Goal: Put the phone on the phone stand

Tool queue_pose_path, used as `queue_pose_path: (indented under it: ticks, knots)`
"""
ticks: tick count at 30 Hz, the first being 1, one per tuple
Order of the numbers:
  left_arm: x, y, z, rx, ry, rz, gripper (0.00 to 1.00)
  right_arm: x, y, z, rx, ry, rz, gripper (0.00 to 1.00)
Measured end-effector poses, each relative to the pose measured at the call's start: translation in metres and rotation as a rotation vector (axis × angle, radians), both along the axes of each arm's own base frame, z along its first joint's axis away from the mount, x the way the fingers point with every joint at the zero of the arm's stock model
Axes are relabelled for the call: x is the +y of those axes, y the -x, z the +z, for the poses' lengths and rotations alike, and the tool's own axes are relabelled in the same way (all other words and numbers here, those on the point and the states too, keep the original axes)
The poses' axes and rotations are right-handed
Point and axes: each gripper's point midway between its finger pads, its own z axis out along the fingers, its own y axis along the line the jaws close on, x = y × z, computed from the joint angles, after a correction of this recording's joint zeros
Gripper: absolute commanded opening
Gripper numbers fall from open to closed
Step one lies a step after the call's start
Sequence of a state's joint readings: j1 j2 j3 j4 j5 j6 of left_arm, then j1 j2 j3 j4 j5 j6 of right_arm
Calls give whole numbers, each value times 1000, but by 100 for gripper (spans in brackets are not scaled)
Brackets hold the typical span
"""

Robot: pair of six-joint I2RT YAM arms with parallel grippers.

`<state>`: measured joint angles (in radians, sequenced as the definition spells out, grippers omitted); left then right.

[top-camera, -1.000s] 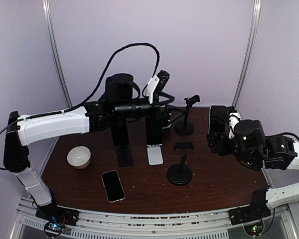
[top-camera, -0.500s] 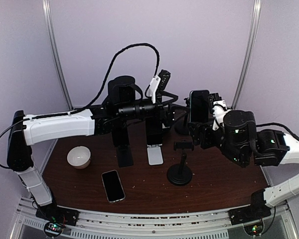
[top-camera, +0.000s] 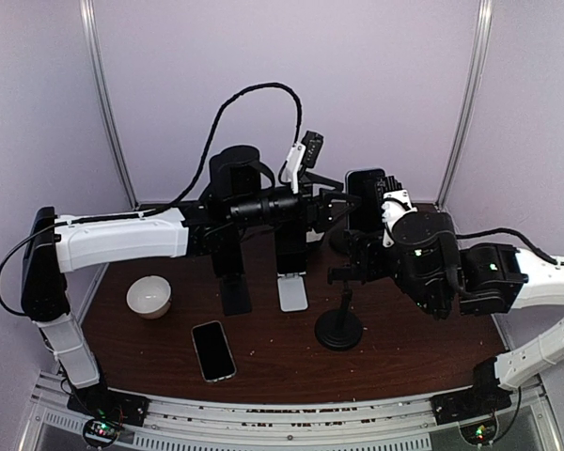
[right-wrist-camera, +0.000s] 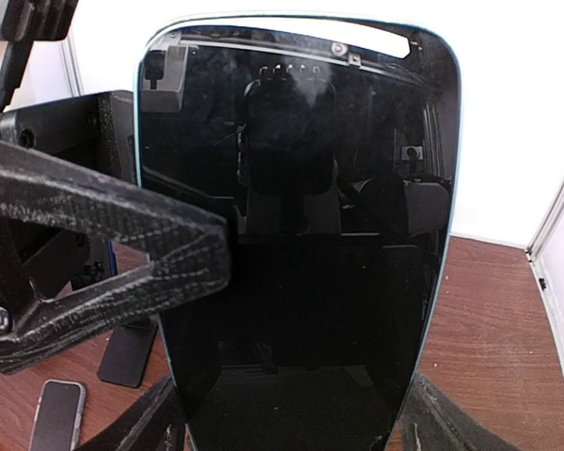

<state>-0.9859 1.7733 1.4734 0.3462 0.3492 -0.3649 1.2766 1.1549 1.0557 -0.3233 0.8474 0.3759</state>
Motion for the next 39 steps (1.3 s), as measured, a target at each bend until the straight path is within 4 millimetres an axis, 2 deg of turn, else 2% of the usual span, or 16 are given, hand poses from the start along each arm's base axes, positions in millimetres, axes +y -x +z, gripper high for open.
queue_pose_path:
  ticks: [1, 4, 12, 15, 17, 20, 22, 27, 30, 33, 37, 39]
  knots:
    - [0, 0, -1, 3, -3, -2, 67, 0, 0, 0, -4, 9, -2, 50]
    - [-1, 2, 1, 5, 0, -13, 64, 1, 1, -2, -16, 46, -9, 50]
    - [-2, 9, 14, 30, 60, -53, 34, 10, 3, -14, -29, 139, -10, 50]
    - [-1, 12, 20, 41, 85, -71, 27, 9, 3, -13, -36, 153, -13, 50]
    - [-1, 14, 22, 45, 97, -82, 25, 8, 3, -13, -41, 159, -22, 50]
    - [-2, 16, 22, 56, 103, -95, 33, 6, 2, -11, -48, 159, -31, 50]
    - [-2, 18, 22, 64, 107, -107, 34, 5, 2, -9, -52, 154, -36, 50]
    - [-6, 20, 15, 93, 110, -139, 22, 4, 1, -5, -66, 151, -45, 50]
    - [-8, 21, 12, 107, 107, -150, 7, 5, 1, -4, -69, 152, -44, 50]
    - [-8, 21, 12, 111, 108, -148, 0, 3, 0, -3, -73, 158, -52, 50]
    - [-8, 20, 11, 113, 111, -146, 0, 3, 0, -3, -76, 163, -54, 55]
    - [-7, 19, 11, 114, 112, -145, 0, 3, 0, -3, -76, 165, -53, 63]
